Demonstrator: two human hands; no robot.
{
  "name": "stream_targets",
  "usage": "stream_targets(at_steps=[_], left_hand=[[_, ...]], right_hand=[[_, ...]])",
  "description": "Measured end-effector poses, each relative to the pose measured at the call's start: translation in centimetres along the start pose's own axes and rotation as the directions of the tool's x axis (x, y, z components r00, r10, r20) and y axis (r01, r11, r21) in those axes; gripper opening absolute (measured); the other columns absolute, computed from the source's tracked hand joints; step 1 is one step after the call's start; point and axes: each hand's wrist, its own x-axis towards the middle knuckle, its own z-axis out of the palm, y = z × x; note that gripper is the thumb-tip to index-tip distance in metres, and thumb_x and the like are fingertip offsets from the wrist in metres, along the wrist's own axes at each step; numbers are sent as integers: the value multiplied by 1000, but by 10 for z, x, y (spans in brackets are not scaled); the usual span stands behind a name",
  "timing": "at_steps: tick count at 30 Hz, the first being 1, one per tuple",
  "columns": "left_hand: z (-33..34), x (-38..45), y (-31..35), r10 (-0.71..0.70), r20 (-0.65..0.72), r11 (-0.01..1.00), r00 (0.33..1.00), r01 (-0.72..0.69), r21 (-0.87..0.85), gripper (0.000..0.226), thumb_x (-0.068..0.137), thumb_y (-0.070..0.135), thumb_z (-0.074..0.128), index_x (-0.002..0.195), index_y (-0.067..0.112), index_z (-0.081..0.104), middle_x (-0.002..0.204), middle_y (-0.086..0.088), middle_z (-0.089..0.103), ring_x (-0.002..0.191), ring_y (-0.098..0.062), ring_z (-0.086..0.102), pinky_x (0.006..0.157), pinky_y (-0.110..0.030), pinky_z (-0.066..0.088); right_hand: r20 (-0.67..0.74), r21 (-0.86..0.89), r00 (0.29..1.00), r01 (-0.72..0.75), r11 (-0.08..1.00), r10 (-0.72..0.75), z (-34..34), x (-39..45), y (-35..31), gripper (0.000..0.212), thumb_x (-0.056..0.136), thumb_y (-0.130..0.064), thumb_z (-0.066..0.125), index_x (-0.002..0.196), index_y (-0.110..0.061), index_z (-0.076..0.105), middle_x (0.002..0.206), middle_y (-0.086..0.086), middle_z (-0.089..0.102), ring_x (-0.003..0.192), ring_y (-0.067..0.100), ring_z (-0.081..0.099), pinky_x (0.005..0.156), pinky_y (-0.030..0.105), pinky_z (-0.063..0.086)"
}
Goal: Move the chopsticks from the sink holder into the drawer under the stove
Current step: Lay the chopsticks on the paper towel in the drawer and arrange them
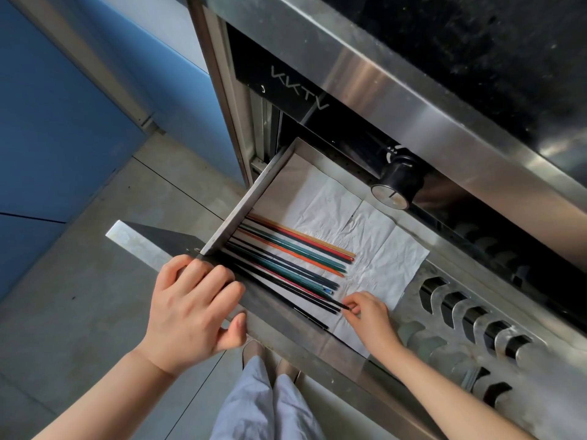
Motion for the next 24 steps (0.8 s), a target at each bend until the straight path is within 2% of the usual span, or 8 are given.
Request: stream_targets(at_steps=[2, 4, 6, 9, 12, 14, 17, 24], left_hand=[[0, -1, 0, 3, 9, 1000, 1000, -3, 6, 39, 86, 34, 38, 67, 10, 63, 71, -8, 59, 60, -31, 48, 74, -42, 38], [-1, 0, 0, 4, 13, 1000, 1000, -4, 8, 40, 86, 33, 38, 66, 10, 63, 70, -9, 60, 59, -31, 49, 73, -42, 38], [-2, 1, 1, 4, 7, 1000, 1000, -4, 8, 41, 86, 33, 37, 66, 9, 63, 69, -9, 59, 58, -31, 49, 72, -42, 37], [-2, 3, 2, 5, 4, 1000, 1000, -5, 2, 43, 87, 34, 36, 65, 9, 63, 69, -8, 59, 57, -31, 49, 71, -41, 37], [-3, 2, 1, 5, 10, 1000, 1000, -5, 5, 42, 87, 34, 36, 65, 9, 63, 69, -8, 60, 57, -31, 50, 72, -41, 36], [-3, 2, 1, 3, 13, 1000, 1000, -3, 5, 42, 86, 34, 37, 65, 9, 63, 69, -8, 60, 57, -31, 50, 72, -41, 36], [-3, 3, 2, -1, 10, 1000, 1000, 1, 3, 41, 86, 34, 37, 65, 9, 63, 69, -8, 60, 57, -31, 50, 72, -41, 37], [-2, 1, 1, -1, 15, 1000, 1000, 1, 9, 42, 87, 34, 36, 65, 10, 63, 68, -8, 59, 57, -31, 49, 72, -42, 37]], right_hand=[[21, -19, 999, 27, 999, -27, 4, 2, -2, 19, 87, -10, 65, 106, -8, 66, 97, 0, 57, 77, 7, 54, 65, 3, 40], [40, -47, 998, 59, 997, -58, 5, 1, -4, 19, 91, -11, 60, 109, -9, 65, 97, -2, 54, 83, 10, 56, 73, 14, 46], [47, -111, 993, 117, 987, -112, 5, 0, -5, 19, 94, -14, 55, 111, -13, 62, 101, -1, 56, 90, 14, 58, 74, 22, 49], [91, -247, 975, 219, 944, -203, 7, -1, -6, 26, 96, -16, 50, 122, -16, 56, 114, 1, 59, 100, 15, 58, 75, 18, 42], [123, -334, 954, 299, 894, -273, 8, -1, -6, 36, 96, -13, 51, 132, -17, 50, 123, 3, 59, 108, 16, 57, 82, 20, 44], [113, -347, 946, 323, 880, -303, 5, -1, -5, 40, 93, -9, 55, 132, -17, 51, 121, 3, 61, 107, 18, 58, 81, 23, 47], [86, -406, 944, 326, 854, -319, -1, 1, -3, 38, 87, -4, 61, 122, -17, 58, 109, 3, 63, 96, 20, 60, 72, 26, 46], [137, -450, 927, 371, 812, -348, -3, 6, -8, 27, 85, -2, 62, 111, -11, 62, 102, 6, 64, 90, 23, 62, 73, 30, 51]])
